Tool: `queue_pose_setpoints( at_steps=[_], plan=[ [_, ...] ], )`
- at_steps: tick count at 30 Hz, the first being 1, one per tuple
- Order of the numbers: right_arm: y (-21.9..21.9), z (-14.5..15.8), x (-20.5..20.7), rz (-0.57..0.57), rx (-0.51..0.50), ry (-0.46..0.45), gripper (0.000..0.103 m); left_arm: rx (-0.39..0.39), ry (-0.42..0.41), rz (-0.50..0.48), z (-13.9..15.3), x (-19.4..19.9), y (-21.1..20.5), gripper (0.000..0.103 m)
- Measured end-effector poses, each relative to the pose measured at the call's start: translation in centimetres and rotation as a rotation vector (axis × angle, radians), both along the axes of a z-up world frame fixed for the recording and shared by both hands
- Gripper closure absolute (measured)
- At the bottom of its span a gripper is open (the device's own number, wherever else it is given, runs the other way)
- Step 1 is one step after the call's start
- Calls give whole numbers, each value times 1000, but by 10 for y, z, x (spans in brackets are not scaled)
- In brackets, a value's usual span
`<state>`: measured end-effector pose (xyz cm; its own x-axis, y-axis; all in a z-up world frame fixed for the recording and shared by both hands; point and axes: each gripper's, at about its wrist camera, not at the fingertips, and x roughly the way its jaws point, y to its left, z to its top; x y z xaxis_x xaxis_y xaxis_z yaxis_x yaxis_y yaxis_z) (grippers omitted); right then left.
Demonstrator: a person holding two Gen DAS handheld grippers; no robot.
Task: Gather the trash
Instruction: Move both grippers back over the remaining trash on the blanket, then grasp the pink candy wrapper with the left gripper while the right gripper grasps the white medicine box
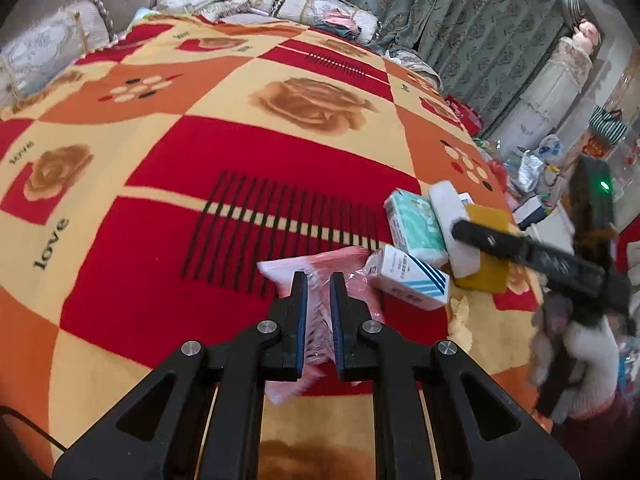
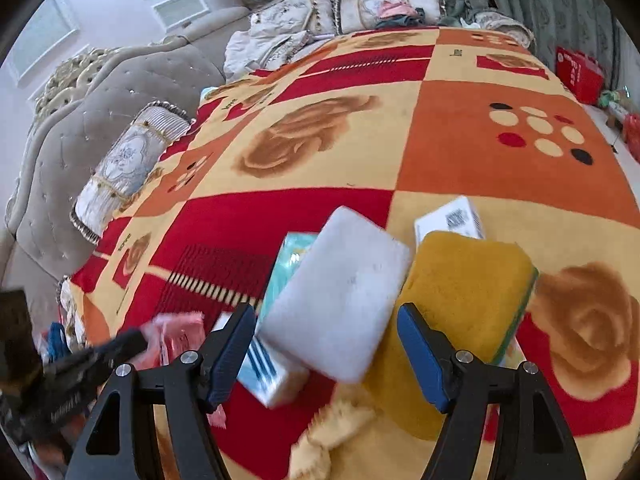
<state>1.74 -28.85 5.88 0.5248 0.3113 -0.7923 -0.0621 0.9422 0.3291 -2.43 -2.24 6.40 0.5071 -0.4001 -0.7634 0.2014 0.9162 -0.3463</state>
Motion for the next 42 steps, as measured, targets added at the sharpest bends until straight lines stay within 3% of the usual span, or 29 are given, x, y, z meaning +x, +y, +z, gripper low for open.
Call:
queue_pose_setpoints(
  at_steps=[2,3,4,6,7,9,11,12,18,20,21,22,27,29,30,31,34,36,42],
  plan=[
    [2,0,10,-2,18,9,25,-23,10,-2,-1,0,5,90],
    [3,-1,14,-6,28,17,22,-32,11,0,-1,-1,6,82],
    [5,-2,19,-8,35,28,19,-36,14,4,-2,-1,7,68],
    [11,-5,26,-2,20,35,19,-53,31,10,-7,-3,7,53],
    [16,-8,30,10,-8,40,19,-59,39,11,-10,-4,5,52],
    [22,-12,32,28,-50,42,19,-53,60,10,-16,-5,1,52],
    [20,-8,25,22,-52,3,36,-28,80,4,-23,-3,-8,52],
    [16,-3,19,19,-46,-26,53,-12,86,4,-26,-3,-12,52],
    [3,21,-19,76,-48,-130,69,47,60,30,-36,0,-41,53],
    [-5,23,-34,88,-16,-133,71,50,47,30,-38,-1,-47,72],
    [-9,24,-40,87,-5,-132,72,61,55,22,-40,0,-50,91],
    [-13,24,-47,82,5,-134,72,57,64,15,-42,2,-52,91],
    [-17,28,-50,78,24,-126,68,49,67,3,-36,-3,-48,96],
    [-12,27,-40,76,25,-108,51,53,48,2,-29,-9,-43,96],
    [-10,26,-36,79,35,-104,35,53,37,3,-25,-12,-40,96],
    [-8,23,-28,80,57,-90,30,52,32,4,-22,-14,-38,96],
    [-8,17,-16,69,121,-31,30,46,24,13,-12,-18,-26,96],
    [-4,18,-22,89,122,-40,30,46,22,18,-9,-21,-18,96],
    [22,-2,-33,235,-38,-21,30,50,67,47,-18,-16,-3,96]
  ],
)
